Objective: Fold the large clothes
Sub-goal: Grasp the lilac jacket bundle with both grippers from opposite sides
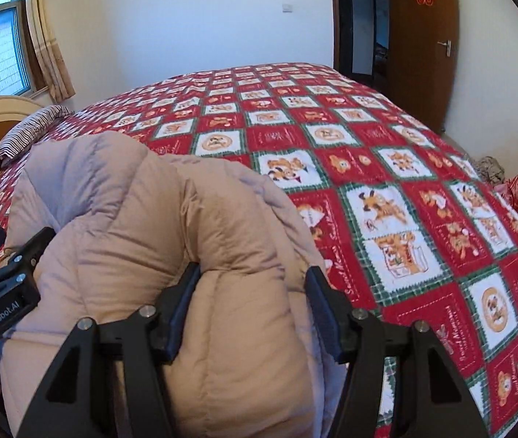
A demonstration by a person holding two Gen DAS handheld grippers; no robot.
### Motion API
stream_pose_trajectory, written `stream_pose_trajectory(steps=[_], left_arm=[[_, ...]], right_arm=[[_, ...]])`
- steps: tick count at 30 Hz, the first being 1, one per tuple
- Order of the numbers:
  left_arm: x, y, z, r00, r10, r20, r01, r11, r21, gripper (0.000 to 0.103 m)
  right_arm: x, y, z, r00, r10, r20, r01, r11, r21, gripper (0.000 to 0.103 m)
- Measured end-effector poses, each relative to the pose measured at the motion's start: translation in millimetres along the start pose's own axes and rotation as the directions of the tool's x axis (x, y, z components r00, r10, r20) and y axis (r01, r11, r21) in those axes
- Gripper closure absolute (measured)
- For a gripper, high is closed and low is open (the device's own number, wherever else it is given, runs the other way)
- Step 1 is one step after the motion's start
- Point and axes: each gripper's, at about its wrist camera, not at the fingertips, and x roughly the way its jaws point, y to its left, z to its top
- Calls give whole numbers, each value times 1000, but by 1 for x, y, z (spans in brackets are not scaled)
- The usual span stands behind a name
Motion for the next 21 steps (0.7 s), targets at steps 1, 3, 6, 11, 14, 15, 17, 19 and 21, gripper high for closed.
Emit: stream_pose_trajectory(steps=[1,3,6,11,14,15,17,19,21], left_arm=[[3,3,-2,1000,-13,-6,13,1000,-18,1],[7,4,-4,1000,-26,-15,26,999,-31,1],[13,4,-5,998,-45,-35,43,998,-40,1],[19,2,-8,998,-50,-47,48,998,-45,1],[22,2,-9,997,-53,-54,51,998,-47,1],[23,2,-10,997,-54,-55,51,998,-48,1],[24,2,-10,997,-55,-57,52,997,-49,1],[25,2,-10,997,-56,-60,53,997,-51,1],[27,2,-10,996,-59,-65,56,997,-52,1]], right_arm=[[4,-1,-1,1000,8,-1,-8,1000,5,42],[9,-3,-4,1000,19,0,-19,1000,14,42],[17,-5,-8,999,34,-6,-34,999,32,41],[26,-8,-12,999,50,-15,-49,997,55,39],[30,-9,-13,999,50,-19,-49,997,61,38],[31,-9,-14,999,50,-20,-49,997,63,38],[34,-9,-14,998,55,-24,-53,996,70,38],[36,-10,-15,998,56,-31,-53,996,73,37],[39,-11,-15,998,60,-36,-57,995,78,36]])
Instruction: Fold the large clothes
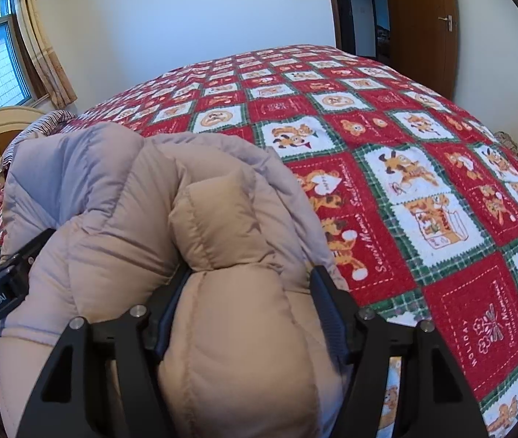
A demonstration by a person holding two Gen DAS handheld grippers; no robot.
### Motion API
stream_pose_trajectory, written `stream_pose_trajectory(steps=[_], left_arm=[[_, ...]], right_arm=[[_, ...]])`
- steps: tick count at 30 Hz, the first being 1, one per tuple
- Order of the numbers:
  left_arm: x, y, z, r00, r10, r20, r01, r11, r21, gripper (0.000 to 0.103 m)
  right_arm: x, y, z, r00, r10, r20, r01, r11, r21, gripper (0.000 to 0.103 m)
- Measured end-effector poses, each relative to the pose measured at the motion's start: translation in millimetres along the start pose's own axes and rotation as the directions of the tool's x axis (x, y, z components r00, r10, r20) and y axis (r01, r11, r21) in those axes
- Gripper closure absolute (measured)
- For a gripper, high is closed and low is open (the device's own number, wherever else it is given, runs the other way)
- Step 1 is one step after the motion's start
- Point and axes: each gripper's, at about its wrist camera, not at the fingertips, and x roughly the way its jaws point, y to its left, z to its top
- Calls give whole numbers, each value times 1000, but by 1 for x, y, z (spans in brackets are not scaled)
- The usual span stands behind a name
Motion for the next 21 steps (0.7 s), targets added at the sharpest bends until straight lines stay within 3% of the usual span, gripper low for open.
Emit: stream_pose_trajectory(steps=[9,14,18,21], left_arm=[[-6,4,2,999,-5,-36,5,1000,9,1],[-45,40,-19,996,-81,-21,79,993,-82,1],[-33,69,-49,967,-244,-80,217,942,-255,1],[-23,68,-54,956,-281,-84,247,927,-284,1]], right_arm=[[7,-2,-1,1000,5,-6,-5,1000,5,34],[8,-4,-2,1000,11,-8,-11,1000,15,34],[8,-5,-1,1000,20,-7,-20,1000,24,33],[9,-9,-1,999,48,-12,-47,998,44,32]])
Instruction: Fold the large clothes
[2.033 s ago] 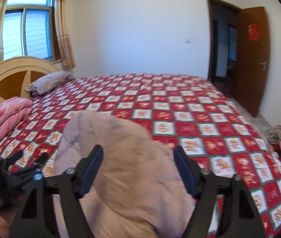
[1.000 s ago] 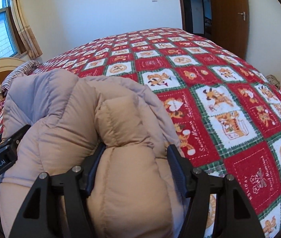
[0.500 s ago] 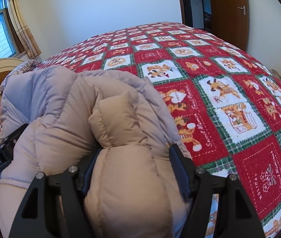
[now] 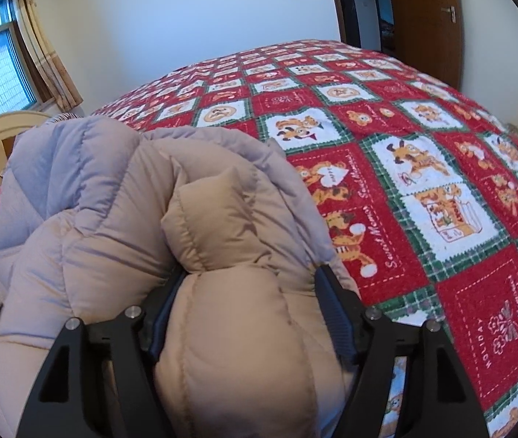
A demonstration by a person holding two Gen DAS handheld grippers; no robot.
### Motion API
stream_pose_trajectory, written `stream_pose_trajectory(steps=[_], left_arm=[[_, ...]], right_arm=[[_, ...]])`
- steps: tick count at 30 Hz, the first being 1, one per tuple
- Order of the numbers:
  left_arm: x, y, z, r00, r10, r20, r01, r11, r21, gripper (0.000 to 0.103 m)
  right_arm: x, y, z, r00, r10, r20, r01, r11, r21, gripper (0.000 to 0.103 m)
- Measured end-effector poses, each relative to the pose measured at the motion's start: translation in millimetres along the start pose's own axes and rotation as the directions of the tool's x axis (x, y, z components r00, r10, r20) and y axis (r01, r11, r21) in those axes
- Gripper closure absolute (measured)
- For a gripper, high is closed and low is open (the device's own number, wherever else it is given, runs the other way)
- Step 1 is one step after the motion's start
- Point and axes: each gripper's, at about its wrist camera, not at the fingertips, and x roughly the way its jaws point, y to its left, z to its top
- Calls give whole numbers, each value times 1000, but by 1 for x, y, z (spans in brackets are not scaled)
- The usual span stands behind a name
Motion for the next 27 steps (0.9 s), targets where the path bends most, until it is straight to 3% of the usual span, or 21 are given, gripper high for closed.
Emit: stream_pose_trajectory(steps=[10,15,20,23,27], left_arm=[[10,-12,-2,1000,11,13,-12,997,78,1],[10,-8,-2,1000,-4,5,4,997,76,1],[9,-11,-3,1000,10,21,-12,996,91,1],[9,-9,-3,1000,1,19,-2,996,84,1],[9,-10,-4,1000,4,21,-5,997,83,1]], right_arm=[[-3,-9,-2,995,101,0,-100,993,69,33],[-7,-26,-1,983,170,70,-179,972,154,33],[-14,-27,-2,986,123,116,-142,974,174,32],[-30,-32,-7,978,41,205,-85,974,211,11],[-10,-43,1,984,129,123,-157,954,255,10]])
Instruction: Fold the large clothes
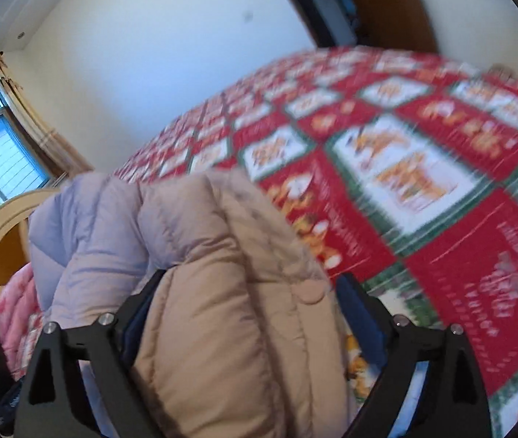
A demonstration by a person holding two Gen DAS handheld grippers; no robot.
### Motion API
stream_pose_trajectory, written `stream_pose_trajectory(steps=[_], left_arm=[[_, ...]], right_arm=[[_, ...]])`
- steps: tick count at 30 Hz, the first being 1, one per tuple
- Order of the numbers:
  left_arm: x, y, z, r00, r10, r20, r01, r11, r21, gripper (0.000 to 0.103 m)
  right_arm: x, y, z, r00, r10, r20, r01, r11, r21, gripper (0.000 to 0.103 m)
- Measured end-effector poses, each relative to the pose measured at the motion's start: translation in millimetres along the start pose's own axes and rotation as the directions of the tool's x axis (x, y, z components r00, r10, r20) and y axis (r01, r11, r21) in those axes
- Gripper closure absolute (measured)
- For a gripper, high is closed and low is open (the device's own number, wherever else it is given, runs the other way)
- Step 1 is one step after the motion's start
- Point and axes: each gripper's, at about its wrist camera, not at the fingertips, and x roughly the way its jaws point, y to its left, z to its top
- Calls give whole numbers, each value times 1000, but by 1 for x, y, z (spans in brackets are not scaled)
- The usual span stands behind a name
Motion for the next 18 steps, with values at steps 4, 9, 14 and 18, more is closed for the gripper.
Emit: stream_pose_trajectory(steps=[4,9,14,18], left_arm=[[4,3,1,1000,-25,-17,25,1000,-17,1],[9,5,2,997,-73,-37,72,997,-26,1],[3,-11,3,993,-119,-25,120,991,51,25],[-24,-26,2,993,-117,25,114,988,102,56]], right_arm=[[12,2,7,996,48,-78,-50,999,-21,9],[20,6,10,982,144,-121,-148,989,-29,26],[32,12,16,964,198,-179,-207,978,-30,55],[26,14,16,951,262,-163,-264,965,8,73]])
